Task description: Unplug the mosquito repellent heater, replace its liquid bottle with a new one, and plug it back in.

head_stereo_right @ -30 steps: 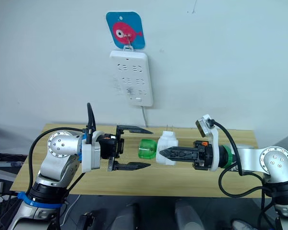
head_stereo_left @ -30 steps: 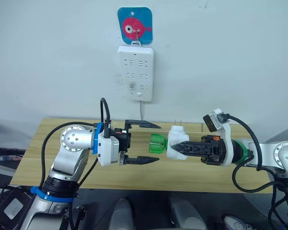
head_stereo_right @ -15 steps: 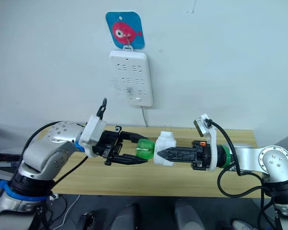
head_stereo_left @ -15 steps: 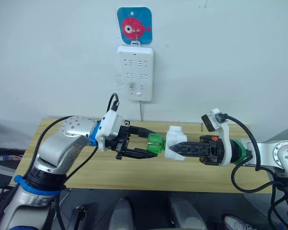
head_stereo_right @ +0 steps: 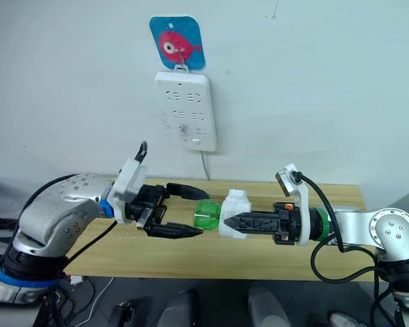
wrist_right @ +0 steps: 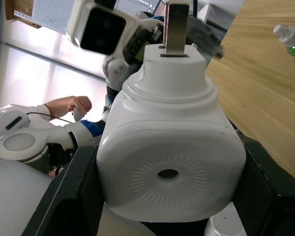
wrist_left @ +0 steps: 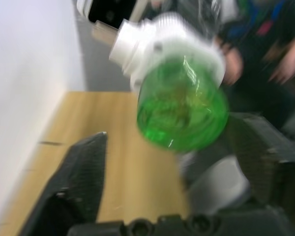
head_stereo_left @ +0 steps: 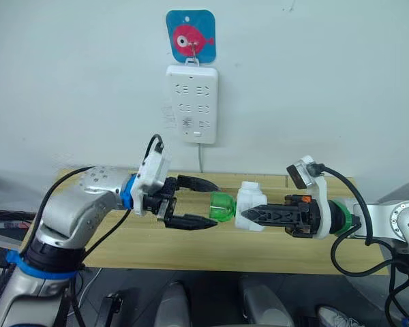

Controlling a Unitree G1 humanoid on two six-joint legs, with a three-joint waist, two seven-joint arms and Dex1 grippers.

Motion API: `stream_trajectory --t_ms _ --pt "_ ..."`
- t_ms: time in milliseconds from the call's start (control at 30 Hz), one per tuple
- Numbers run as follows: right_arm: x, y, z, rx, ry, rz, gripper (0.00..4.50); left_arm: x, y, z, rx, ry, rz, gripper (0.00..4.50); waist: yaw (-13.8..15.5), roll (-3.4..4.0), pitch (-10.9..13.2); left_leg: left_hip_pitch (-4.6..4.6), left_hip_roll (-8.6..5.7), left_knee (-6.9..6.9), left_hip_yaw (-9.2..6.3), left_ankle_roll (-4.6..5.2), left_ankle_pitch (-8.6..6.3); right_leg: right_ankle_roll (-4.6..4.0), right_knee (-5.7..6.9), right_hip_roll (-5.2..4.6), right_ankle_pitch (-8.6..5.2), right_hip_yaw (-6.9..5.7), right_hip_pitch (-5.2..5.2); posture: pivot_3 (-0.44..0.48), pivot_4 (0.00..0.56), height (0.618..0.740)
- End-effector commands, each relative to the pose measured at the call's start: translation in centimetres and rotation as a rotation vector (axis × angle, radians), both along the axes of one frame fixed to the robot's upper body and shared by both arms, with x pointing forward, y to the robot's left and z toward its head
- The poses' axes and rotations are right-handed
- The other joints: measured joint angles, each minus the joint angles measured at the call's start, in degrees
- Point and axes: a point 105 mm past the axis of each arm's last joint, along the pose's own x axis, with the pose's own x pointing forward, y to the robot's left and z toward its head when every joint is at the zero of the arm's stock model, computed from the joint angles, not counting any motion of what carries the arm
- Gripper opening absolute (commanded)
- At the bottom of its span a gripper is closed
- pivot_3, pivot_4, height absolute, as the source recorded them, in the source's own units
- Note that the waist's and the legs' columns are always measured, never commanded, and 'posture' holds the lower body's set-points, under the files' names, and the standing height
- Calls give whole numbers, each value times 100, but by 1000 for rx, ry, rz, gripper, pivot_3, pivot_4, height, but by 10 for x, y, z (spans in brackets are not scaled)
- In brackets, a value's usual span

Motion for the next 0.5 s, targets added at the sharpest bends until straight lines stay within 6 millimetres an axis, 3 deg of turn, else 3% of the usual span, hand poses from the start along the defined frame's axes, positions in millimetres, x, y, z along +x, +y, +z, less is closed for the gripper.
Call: stream_trajectory --t_ms 33,300,400,500 --pt "-3 -2 7 19 -10 12 3013 -9 -4 11 -50 -346 -70 4190 15 0 0 -1 0 1 1 0 0 -1 -1 0 1 2 -1 -152 195 740" --pt "-2 -1 7 21 -12 15 3013 -10 -14 15 -132 -498 -94 4190 21 0 0 -4 -3 8 6 1 -1 0 0 -2 0 5 0 -147 196 740" --pt "-2 -1 8 22 -13 15 3013 -10 -14 12 -124 -485 -112 3645 18 0 0 -4 -3 8 5 1 -1 0 0 -2 1 5 0 -148 195 740" --pt "-2 0 8 23 -16 15 3013 -9 -15 13 -128 -466 -113 2670 12 0 0 -4 -4 8 4 1 -1 -1 1 -2 1 4 0 -151 194 740"
